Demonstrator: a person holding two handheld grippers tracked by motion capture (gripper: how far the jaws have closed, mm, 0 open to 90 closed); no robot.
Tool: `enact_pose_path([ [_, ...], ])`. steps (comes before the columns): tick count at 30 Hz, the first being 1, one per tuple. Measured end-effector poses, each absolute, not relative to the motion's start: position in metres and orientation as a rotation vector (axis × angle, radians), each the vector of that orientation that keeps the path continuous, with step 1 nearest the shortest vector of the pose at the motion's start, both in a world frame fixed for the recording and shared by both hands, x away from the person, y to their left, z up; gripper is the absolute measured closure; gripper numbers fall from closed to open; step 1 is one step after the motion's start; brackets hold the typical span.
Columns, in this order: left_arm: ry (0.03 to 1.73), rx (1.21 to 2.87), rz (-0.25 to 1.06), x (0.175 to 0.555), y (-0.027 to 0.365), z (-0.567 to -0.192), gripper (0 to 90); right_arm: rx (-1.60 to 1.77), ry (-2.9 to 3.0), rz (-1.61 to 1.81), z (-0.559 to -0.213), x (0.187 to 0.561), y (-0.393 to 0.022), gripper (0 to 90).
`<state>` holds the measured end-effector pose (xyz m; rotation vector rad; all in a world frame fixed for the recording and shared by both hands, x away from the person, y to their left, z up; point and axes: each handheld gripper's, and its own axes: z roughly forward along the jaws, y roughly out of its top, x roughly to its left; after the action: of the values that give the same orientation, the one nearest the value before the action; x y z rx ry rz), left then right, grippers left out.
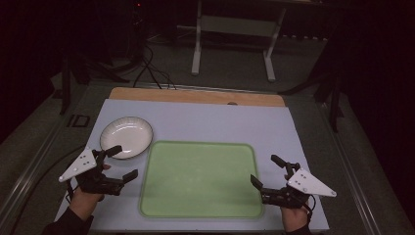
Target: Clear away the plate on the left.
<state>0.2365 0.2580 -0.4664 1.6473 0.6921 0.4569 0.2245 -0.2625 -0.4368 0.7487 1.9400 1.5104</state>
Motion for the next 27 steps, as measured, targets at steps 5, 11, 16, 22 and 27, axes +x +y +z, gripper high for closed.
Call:
enact_pose_path([
  [5,0.701,1.706,0.426,0.234,0.247,-0.463,0.0,0.748,1.941,1.511,-0.437,0.225,-0.263,10.3],
  [11,0.654,1.796,0.425,0.229,0.232,-0.46,0.0,0.76,1.94,1.521,-0.439,0.227,-0.266,10.3],
  [16,0.612,1.836,0.335,0.228,0.218,-0.458,0.0,0.763,1.951,1.524,-0.44,0.228,-0.267,10.3],
  [22,0.552,1.89,0.267,0.224,0.203,-0.452,0.0,0.756,1.945,1.53,-0.439,0.226,-0.267,10.2],
  [27,0.513,1.927,0.24,0.22,0.197,-0.441,0.0,0.737,1.946,1.523,-0.437,0.224,-0.264,10.2],
])
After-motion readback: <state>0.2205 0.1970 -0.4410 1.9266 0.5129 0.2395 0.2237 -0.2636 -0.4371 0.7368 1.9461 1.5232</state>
